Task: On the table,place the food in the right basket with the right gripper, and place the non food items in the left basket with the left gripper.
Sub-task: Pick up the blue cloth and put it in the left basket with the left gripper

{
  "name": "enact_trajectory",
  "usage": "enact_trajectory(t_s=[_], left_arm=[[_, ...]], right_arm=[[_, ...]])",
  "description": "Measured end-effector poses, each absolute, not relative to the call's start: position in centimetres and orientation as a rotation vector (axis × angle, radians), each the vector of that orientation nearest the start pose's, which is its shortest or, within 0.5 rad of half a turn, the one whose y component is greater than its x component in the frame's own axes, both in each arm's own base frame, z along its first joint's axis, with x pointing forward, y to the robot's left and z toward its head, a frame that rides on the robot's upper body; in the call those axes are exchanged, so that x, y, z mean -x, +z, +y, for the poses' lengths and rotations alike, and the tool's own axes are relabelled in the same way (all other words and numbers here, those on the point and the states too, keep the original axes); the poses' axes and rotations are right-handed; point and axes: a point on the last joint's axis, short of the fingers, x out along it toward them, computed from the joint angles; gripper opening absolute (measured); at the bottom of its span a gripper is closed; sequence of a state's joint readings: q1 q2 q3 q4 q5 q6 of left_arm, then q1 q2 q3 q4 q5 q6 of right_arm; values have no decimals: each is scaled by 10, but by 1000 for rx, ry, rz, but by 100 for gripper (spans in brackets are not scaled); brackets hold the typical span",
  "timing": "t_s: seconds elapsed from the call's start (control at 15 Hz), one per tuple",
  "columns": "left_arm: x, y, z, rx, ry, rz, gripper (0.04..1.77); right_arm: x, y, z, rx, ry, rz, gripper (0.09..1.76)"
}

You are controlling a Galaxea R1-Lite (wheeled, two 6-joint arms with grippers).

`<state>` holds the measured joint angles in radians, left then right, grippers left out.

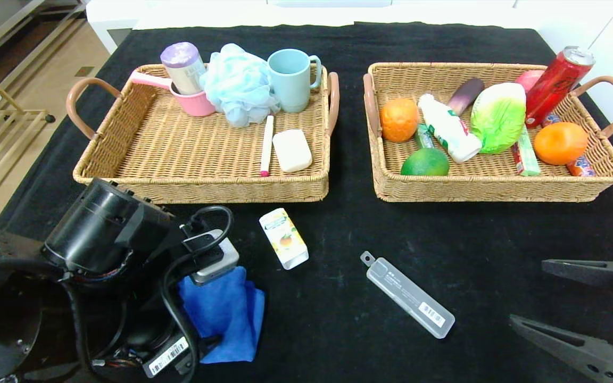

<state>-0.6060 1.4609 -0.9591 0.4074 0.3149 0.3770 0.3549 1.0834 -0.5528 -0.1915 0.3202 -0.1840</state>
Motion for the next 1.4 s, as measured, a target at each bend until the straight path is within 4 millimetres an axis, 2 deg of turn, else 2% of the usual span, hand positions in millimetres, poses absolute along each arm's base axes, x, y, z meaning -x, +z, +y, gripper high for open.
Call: enact_trajectory(t_s=[0.33, 0.53, 0.8, 0.87, 0.93, 1.0, 1.4], left_arm=[[-186, 195, -120, -762, -425, 783, 169], [-186, 193, -120, -754, -425, 792, 120], [-186, 192, -120, -751, -422, 786, 82], [-186, 192, -120, -751, -421, 787, 69], [-186, 192, -120, -752, -420, 787, 43], [-186, 192, -120, -752, -420, 787, 35], [-185, 191, -119, -753, -421, 790, 35]], right_arm=[[-134, 207, 57, 183, 698, 290, 171], [-134, 206, 57, 183, 698, 294, 171], [-135, 204, 57, 186, 699, 302, 171], [-135, 204, 57, 186, 699, 305, 171], [-135, 203, 57, 186, 699, 305, 171], [-135, 203, 57, 186, 699, 307, 171], [-135, 201, 58, 184, 701, 315, 171]])
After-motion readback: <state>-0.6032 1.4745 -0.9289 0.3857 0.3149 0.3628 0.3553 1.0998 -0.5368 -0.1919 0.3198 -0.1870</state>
